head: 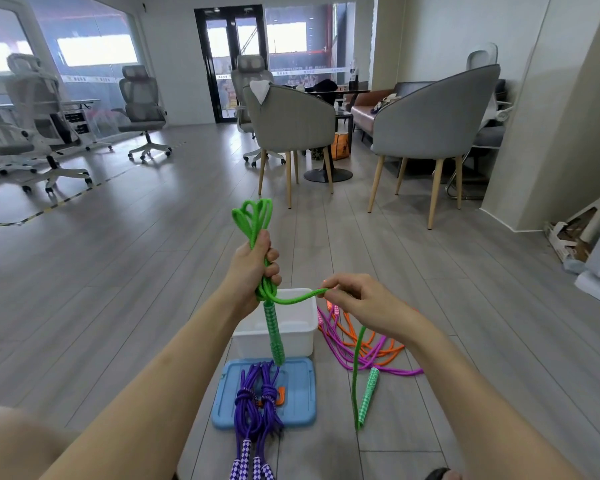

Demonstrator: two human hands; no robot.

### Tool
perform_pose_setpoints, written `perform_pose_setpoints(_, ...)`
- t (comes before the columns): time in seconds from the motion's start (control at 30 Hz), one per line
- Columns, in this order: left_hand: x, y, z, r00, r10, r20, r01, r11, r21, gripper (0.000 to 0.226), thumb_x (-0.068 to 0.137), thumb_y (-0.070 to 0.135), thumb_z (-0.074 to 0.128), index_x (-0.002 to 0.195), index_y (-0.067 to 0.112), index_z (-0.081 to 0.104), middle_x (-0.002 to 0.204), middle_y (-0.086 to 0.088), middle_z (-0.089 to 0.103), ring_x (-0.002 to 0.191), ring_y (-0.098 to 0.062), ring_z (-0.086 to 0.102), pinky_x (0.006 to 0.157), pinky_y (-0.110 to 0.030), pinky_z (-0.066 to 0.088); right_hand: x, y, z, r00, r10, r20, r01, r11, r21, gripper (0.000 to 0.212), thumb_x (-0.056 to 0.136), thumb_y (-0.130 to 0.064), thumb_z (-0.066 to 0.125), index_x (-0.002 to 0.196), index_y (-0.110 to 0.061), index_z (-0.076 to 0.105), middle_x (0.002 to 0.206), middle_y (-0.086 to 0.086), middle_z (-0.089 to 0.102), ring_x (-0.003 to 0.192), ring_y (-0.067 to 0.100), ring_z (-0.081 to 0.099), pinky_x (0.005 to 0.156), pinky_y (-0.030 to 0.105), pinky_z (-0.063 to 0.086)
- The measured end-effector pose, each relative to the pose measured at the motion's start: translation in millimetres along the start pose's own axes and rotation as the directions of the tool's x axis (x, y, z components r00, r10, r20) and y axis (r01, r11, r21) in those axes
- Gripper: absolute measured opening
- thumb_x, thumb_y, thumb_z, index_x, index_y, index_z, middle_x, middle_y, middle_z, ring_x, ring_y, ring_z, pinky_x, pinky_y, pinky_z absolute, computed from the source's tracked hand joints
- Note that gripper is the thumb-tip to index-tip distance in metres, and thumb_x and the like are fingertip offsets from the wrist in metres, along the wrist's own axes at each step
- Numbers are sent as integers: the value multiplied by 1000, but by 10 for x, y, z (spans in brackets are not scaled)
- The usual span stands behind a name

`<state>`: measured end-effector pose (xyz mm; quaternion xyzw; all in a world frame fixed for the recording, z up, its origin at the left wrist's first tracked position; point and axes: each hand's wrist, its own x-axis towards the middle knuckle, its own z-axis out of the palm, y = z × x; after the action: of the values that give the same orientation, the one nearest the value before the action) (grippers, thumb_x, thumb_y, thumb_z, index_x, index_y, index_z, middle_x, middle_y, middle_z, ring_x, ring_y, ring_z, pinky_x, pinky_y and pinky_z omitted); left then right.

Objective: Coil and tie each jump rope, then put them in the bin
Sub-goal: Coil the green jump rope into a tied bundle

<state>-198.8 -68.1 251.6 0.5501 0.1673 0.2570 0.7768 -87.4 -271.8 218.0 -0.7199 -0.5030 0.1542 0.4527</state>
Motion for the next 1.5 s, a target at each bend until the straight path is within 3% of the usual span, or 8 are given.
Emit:
perform_pose_setpoints(0.2, -104, -134, 121, 984, -60, 167, 29, 983, 184, 29, 107, 38, 47, 96, 12, 50, 77, -4, 59, 68, -26, 71, 66, -43, 63, 52, -146, -47, 996, -65, -58, 55, 985, -166, 17, 94, -30, 72, 109, -34, 80, 92, -9, 64, 83, 8, 61, 78, 36, 51)
perform_pose_setpoints(0.4, -224, -342, 235, 933, -171, 317, 43, 927, 373, 44, 108, 39, 47, 121, -3, 48, 101, -28, 64, 82, -41, 73, 87, -67, 54, 68, -234, -44, 960, -99, -263, -13, 919, -394, 12, 86, -40, 78, 91, -36, 68, 85, -18, 66, 77, 1, 59, 71, 33, 51)
perform_pose_setpoints(0.53, -278, -374, 295, 920, -178, 350, 9, 900, 436, 38, 107, 43, 47, 110, 7, 58, 79, -16, 61, 52, -17, 58, 56, -35, 56, 60, -220, 3, 956, -98, -278, -42, 888, -459, 21, 83, -47, 78, 89, -35, 61, 85, -17, 63, 74, 6, 56, 67, 33, 50)
perform_pose_setpoints(0.77, -261, -223, 233, 821, -390, 416, 112, 826, 553, 28, 105, 40, 55, 98, 14, 49, 64, 3, 33, 51, -10, 31, 50, -23, 39, 55, 76, -79, 976, -137, -172, 19, 833, -553, 18, 91, -42, 72, 96, -32, 57, 87, -11, 67, 80, 18, 62, 70, 42, 54)
perform_pose_setpoints(0.97, -192, -145, 152, 911, -281, 301, 151, 907, 393, 17, 102, 22, 62, 93, 11, 54, 61, 3, 27, 47, -10, 25, 45, -22, 34, 10, 335, -34, 949, 97, -300, -110, 994, -29, 27, 89, -15, 78, 103, -27, 59, 96, -4, 63, 80, 17, 69, 74, 35, 59)
perform_pose_setpoints(1.17, -133, -19, 115, 969, -150, 198, 130, 985, 114, 14, 104, 22, 57, 95, 11, 55, 58, 6, 31, 40, -5, 29, 41, -18, 36, -12, 350, 36, 933, 265, -242, -95, 833, 545, 20, 95, 2, 66, 106, -11, 55, 84, 14, 67, 62, 24, 69, 56, 30, 57)
perform_pose_setpoints(1.33, -131, 11, 132, 966, -154, 208, 141, 987, 78, 17, 104, 25, 58, 92, 15, 53, 61, 4, 32, 40, -5, 31, 42, -18, 39, -12, 308, -51, 962, 241, -129, -158, 875, 458, 16, 105, -29, 56, 112, -16, 64, 76, 3, 65, 51, 12, 38, 47, 25, 27)
perform_pose_setpoints(1.5, -150, -13, 151, 943, -180, 279, 152, 981, 122, 23, 99, 23, 65, 86, 19, 47, 65, 2, 30, 44, -6, 31, 44, -19, 40, -25, 168, -32, 986, 155, 62, -159, 763, 627, 34, 105, -33, 50, 119, -7, 68, 73, 6, 55, 59, 18, 47, 55, 27, 41)
